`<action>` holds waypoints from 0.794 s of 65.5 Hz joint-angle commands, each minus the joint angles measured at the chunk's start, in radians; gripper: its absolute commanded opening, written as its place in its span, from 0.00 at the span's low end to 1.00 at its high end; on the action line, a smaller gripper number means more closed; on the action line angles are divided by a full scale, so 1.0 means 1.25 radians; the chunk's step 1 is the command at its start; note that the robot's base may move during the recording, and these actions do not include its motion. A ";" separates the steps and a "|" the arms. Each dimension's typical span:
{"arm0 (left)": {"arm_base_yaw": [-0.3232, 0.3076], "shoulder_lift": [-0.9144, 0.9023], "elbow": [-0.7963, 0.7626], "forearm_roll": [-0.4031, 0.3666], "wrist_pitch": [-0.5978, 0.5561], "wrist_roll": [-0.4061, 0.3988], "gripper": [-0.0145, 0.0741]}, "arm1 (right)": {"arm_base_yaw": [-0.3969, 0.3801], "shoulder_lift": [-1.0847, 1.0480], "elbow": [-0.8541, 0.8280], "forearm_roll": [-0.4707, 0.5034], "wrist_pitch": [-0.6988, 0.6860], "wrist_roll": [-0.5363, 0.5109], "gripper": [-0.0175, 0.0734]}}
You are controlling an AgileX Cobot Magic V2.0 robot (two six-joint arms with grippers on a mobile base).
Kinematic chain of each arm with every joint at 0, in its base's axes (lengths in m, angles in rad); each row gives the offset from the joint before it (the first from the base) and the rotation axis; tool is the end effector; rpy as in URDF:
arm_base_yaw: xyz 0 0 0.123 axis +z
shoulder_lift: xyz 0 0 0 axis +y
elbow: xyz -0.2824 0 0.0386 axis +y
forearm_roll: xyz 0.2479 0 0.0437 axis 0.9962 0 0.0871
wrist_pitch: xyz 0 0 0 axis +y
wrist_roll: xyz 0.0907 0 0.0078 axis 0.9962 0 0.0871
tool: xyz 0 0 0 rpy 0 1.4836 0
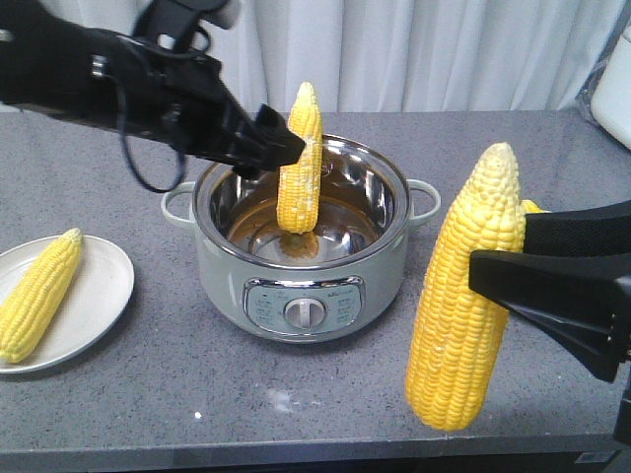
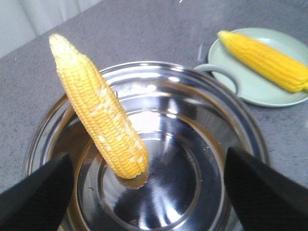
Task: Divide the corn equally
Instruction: 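Reach the left gripper into the pot and grasp the last cob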
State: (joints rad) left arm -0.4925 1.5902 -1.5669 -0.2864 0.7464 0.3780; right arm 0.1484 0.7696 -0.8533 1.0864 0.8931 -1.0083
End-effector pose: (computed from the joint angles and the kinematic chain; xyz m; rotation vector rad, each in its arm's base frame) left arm 0.3119 -0.1872 0.3875 0.8253 2.0901 -0.3931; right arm 0.1185 0.0812 0.3886 -0.7594 1.7294 0.7354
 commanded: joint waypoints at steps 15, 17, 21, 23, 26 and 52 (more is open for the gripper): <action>-0.070 0.131 -0.184 0.273 0.052 -0.363 0.85 | -0.003 -0.004 -0.021 0.039 -0.027 -0.004 0.42; -0.070 0.146 -0.200 0.277 0.069 -0.381 0.85 | -0.003 -0.004 -0.021 0.039 -0.027 -0.004 0.42; -0.070 0.178 -0.233 0.281 0.096 -0.406 0.84 | -0.003 -0.004 -0.021 0.039 -0.027 -0.004 0.42; -0.070 0.194 -0.246 0.281 0.101 -0.408 0.84 | -0.003 -0.004 -0.021 0.039 -0.027 -0.004 0.42; -0.070 0.213 -0.267 0.281 0.109 -0.408 0.83 | -0.003 -0.004 -0.021 0.039 -0.027 -0.004 0.42; -0.067 0.324 -0.352 0.287 0.083 -0.450 0.83 | -0.003 -0.004 -0.021 0.039 -0.027 -0.004 0.42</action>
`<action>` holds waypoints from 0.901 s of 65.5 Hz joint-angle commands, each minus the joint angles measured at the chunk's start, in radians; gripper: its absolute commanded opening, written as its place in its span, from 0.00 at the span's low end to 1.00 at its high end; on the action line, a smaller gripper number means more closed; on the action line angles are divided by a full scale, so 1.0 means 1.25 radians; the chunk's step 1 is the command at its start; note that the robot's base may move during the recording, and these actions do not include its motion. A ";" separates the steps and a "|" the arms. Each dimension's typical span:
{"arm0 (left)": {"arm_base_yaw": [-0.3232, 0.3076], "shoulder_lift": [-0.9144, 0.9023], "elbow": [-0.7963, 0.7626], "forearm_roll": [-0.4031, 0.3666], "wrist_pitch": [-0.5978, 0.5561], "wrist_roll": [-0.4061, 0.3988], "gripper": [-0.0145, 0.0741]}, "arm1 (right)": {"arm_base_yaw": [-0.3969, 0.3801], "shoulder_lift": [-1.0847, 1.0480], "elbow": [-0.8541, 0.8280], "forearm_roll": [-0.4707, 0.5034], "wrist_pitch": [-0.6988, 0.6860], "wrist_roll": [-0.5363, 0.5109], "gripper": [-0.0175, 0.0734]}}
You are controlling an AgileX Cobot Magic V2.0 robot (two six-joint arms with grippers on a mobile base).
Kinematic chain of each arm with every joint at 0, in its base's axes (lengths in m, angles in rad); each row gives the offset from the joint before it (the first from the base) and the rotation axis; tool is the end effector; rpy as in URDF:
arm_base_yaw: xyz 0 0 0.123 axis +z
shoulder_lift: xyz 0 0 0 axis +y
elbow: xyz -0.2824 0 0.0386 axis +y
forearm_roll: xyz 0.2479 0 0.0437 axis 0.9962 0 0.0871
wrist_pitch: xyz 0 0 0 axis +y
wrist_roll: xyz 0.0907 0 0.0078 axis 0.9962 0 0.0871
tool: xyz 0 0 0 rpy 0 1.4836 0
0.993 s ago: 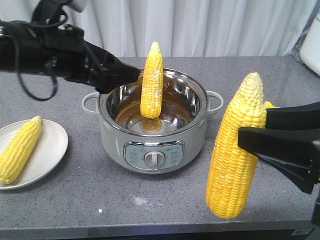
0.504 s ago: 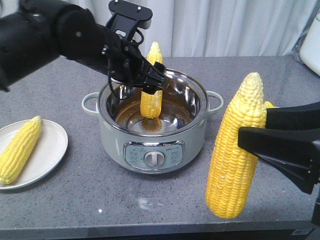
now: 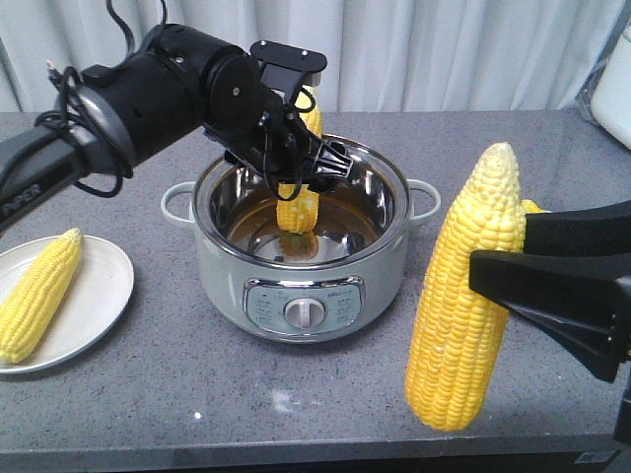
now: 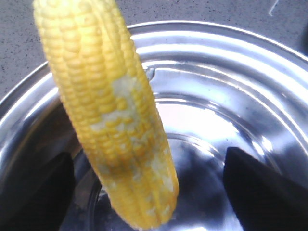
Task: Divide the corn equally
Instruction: 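Reach the left gripper into the pot and grasp the last cob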
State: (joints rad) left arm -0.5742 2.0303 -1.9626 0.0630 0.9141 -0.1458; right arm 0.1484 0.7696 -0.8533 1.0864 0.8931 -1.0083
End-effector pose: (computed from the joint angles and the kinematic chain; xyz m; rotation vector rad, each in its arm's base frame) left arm 0.3946 -0.2498 0.3149 0.5519 2.4152 -0.2333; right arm 0.1185 0.0812 0.3886 -0.7594 1.7294 0.7354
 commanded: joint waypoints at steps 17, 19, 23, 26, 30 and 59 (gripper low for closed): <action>-0.002 0.002 -0.042 0.023 -0.075 -0.048 0.83 | -0.003 -0.004 -0.021 0.039 -0.027 -0.004 0.42; -0.002 0.005 -0.042 0.030 -0.077 -0.055 0.83 | -0.003 -0.004 -0.021 0.039 -0.027 -0.004 0.42; -0.002 0.012 -0.042 0.042 -0.081 -0.069 0.83 | -0.003 -0.004 -0.021 0.039 -0.027 -0.004 0.42; -0.002 0.018 -0.042 0.045 -0.084 -0.069 0.83 | -0.003 -0.004 -0.021 0.039 -0.027 -0.004 0.42; -0.002 0.022 -0.042 0.045 -0.092 -0.069 0.83 | -0.003 -0.004 -0.021 0.039 -0.027 -0.004 0.42; -0.002 0.038 -0.042 0.042 -0.109 -0.069 0.59 | -0.003 -0.004 -0.021 0.039 -0.027 -0.004 0.42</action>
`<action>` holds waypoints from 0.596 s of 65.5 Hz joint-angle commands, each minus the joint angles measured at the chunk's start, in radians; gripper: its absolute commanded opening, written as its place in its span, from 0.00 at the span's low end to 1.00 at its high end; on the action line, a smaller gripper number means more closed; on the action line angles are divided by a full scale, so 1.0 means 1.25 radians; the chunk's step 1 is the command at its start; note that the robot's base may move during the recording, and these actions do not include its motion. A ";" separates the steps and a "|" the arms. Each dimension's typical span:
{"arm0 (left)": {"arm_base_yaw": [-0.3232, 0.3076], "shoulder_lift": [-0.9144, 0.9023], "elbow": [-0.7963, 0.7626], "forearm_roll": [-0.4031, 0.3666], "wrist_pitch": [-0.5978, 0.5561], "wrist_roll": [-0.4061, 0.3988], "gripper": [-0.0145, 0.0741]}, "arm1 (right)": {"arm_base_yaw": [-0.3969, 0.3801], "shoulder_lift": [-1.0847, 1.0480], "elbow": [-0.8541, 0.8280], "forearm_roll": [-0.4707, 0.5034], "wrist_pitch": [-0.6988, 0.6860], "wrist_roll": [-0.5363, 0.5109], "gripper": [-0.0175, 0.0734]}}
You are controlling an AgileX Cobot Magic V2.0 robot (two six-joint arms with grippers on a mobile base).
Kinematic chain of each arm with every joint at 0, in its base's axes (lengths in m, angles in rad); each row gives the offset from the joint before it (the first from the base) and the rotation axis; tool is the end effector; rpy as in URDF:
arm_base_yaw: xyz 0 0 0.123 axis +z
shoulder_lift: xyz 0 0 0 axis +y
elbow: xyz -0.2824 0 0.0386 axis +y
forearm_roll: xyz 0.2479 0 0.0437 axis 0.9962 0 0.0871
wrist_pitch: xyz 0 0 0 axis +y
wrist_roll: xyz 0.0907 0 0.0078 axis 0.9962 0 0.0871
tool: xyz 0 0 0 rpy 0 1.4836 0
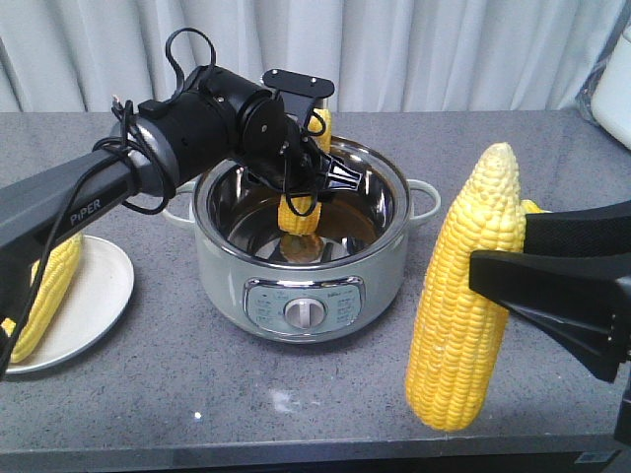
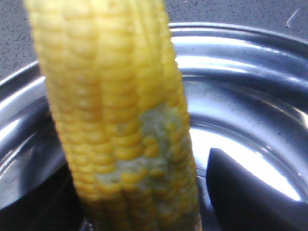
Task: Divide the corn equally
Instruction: 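Reach the left gripper into the pot and grasp the last cob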
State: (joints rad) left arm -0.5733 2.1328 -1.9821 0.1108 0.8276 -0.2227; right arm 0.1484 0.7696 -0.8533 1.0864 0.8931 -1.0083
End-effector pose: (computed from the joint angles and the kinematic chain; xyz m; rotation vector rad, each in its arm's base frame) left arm 0.4173 -0.2606 0.2769 0.4862 2.4185 -0.2150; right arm 0.1185 0.0812 0.3886 -0.7594 1.7294 0.7354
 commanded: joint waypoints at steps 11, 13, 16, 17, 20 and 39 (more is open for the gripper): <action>-0.003 -0.044 -0.026 0.004 -0.042 -0.007 0.45 | -0.003 -0.004 -0.021 0.039 -0.027 -0.004 0.42; -0.003 -0.044 -0.026 0.004 -0.042 -0.007 0.44 | -0.003 -0.004 -0.021 0.039 -0.027 -0.004 0.42; -0.003 -0.044 -0.026 0.004 -0.041 -0.007 0.43 | -0.003 -0.004 -0.021 0.039 -0.027 -0.004 0.42; -0.003 -0.044 -0.026 0.004 -0.040 -0.007 0.42 | -0.003 -0.004 -0.021 0.039 -0.027 -0.004 0.42; -0.003 -0.045 -0.026 0.004 -0.040 -0.007 0.42 | -0.003 -0.004 -0.021 0.039 -0.027 -0.004 0.42; -0.005 -0.099 -0.026 0.002 0.002 0.001 0.43 | -0.003 -0.004 -0.021 0.039 -0.027 -0.004 0.42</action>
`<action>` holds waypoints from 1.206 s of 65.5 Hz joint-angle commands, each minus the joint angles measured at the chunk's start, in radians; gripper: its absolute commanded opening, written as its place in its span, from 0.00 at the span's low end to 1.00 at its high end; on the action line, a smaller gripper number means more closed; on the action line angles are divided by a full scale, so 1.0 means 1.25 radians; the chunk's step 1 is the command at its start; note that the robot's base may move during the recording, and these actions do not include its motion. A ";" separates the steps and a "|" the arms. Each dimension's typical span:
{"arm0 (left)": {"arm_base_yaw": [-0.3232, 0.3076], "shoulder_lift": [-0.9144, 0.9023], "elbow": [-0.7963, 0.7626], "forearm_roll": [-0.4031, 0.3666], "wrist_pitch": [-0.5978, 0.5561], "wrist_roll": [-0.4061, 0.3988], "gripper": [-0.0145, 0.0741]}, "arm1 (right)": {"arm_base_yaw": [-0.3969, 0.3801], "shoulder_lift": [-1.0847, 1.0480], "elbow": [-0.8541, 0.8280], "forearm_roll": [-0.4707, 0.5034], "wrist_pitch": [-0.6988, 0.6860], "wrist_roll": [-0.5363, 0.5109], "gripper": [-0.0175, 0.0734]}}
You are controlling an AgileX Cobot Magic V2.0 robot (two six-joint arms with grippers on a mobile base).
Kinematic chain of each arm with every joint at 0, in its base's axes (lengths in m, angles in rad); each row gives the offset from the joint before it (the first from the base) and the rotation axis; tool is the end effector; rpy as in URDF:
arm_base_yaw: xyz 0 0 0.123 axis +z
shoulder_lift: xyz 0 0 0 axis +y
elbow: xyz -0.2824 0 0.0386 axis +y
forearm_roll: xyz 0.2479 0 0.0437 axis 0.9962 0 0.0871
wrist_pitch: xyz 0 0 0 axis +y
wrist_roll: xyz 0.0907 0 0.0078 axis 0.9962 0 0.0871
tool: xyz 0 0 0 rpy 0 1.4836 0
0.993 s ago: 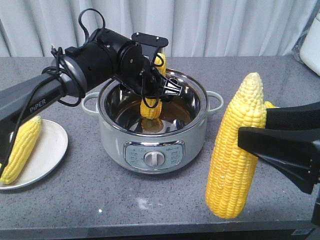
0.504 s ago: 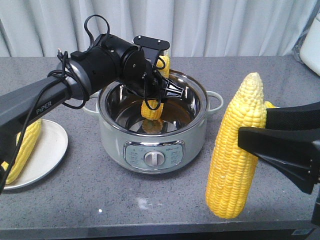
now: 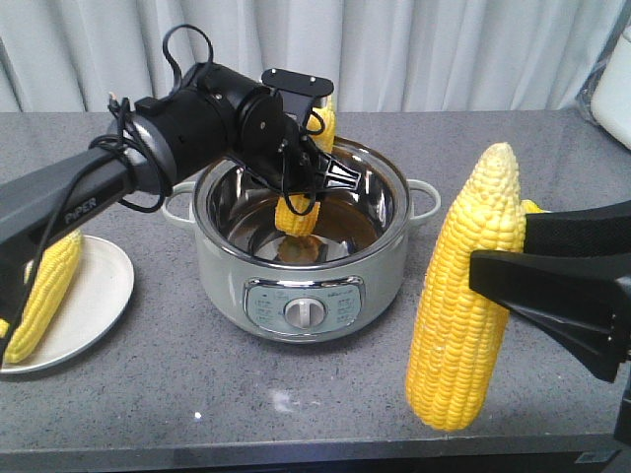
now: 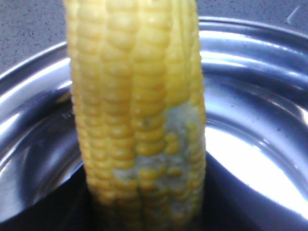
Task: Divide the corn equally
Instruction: 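Reach the left gripper into the pot and grasp the last cob, then lift the last cob out of the pot with the left gripper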
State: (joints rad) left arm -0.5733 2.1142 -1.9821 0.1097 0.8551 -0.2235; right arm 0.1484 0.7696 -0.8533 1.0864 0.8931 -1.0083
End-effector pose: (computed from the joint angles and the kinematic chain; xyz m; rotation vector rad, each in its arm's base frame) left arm 0.4133 -0.2579 0.2845 0.4833 2.4279 -0.2115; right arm 0.1185 0.0812 0.3886 -0.7594 1.7294 0.7354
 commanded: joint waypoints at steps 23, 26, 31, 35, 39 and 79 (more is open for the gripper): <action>-0.002 -0.219 -0.026 -0.088 0.059 0.140 0.43 | -0.003 -0.004 -0.021 0.039 -0.027 -0.004 0.42; -0.002 -0.233 -0.026 -0.099 0.063 0.158 0.43 | -0.003 -0.004 -0.021 0.039 -0.027 -0.004 0.42; -0.002 -0.259 -0.022 -0.121 0.068 0.179 0.43 | -0.003 -0.004 -0.021 0.039 -0.027 -0.004 0.42; -0.002 -0.284 -0.003 -0.133 0.065 0.197 0.43 | -0.003 -0.004 -0.021 0.039 -0.027 -0.004 0.42; -0.002 -0.312 0.033 -0.144 0.053 0.215 0.43 | -0.003 -0.004 -0.021 0.039 -0.027 -0.004 0.42; 0.093 -0.692 0.519 -0.461 -0.115 0.534 0.43 | -0.003 -0.004 -0.021 0.039 -0.027 -0.004 0.42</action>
State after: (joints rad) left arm -0.4823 1.3360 -1.3573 -0.3479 0.7900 0.3383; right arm 0.1484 0.7696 -0.8533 1.0864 0.8931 -1.0083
